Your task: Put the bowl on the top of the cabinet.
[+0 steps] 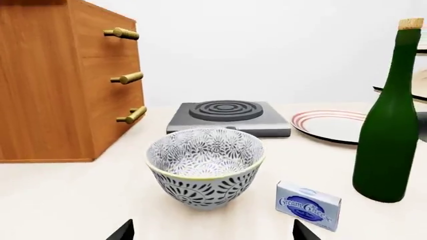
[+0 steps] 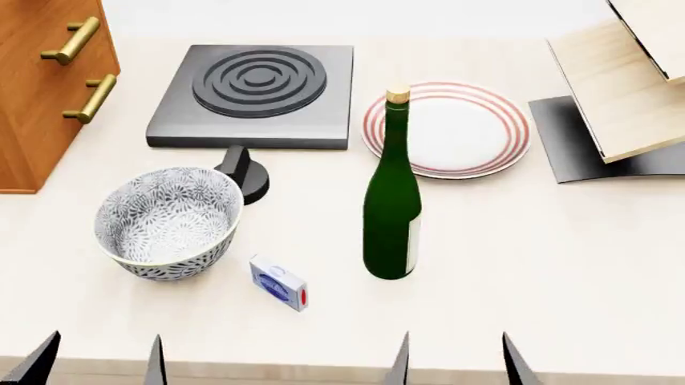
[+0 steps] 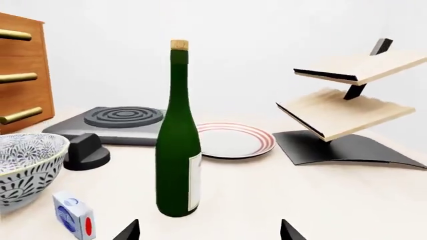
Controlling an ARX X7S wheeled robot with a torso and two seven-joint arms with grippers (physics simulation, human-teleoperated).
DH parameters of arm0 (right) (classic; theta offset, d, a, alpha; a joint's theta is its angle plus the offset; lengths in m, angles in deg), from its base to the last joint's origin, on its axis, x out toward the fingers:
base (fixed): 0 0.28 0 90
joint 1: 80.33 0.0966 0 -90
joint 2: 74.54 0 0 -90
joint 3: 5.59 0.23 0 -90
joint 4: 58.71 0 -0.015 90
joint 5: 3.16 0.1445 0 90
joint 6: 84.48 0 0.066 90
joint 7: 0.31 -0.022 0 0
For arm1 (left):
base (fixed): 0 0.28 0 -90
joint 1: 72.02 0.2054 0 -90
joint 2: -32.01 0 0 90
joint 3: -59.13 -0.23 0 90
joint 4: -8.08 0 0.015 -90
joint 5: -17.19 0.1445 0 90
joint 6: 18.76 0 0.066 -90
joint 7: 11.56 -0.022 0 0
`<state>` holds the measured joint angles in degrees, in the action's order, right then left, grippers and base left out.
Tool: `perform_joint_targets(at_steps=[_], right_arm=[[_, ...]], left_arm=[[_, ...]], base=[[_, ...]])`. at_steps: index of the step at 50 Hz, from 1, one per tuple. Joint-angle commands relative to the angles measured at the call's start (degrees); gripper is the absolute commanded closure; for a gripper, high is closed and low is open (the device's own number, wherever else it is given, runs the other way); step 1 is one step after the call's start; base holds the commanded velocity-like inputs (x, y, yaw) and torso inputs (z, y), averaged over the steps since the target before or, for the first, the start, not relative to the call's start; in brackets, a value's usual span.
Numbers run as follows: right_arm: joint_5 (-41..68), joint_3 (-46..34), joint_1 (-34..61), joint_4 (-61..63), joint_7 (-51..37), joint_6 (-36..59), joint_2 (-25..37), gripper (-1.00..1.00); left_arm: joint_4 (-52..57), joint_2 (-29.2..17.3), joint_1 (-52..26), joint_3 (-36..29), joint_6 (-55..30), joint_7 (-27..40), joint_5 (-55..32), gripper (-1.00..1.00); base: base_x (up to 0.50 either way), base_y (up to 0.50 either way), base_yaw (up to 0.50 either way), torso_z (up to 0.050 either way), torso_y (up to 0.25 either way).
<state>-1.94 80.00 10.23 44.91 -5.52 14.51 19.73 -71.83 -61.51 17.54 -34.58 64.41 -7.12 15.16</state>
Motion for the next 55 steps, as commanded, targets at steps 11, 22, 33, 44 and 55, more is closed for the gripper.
perform_joint_targets(at_steps=[11,22,33,44,55], right_arm=[[-0.8,-1.51,3.67,22.34,-1.83,15.57,3.47,-1.0],[1.22,-0.95,3.81,19.81,-2.15,14.57,3.64,-1.0],[2.96,-0.34,3.49,19.59,-2.32,13.29,3.96,-1.0],[4.25,0.09,3.34,20.16,-2.94,12.95,3.97,-1.0],[3.82,-0.81,3.94,19.6,-4.0,13.3,4.38,-1.0]], left_arm=[[16.21,-2.63,-3.56,-0.05,-13.15,2.78,-2.61,-1.0],[18.23,-3.28,-3.8,-0.95,-14.05,3.94,-2.85,-1.0],[19.16,-3.94,-3.81,-1.15,-14.54,4.82,-3.54,-1.0],[19.85,-4.58,-3.56,-1.47,-14.57,5.43,-4.11,-1.0],[20.67,-5.21,-3.48,-1.66,-15.17,6.07,-4.67,-1.0]], base=[[0.0,0.0,0.0,0.0,0.0],[0.0,0.0,0.0,0.0,0.0],[0.0,0.0,0.0,0.0,0.0],[0.0,0.35,0.0,0.0,0.0],[0.0,0.23,0.0,0.0,0.0]])
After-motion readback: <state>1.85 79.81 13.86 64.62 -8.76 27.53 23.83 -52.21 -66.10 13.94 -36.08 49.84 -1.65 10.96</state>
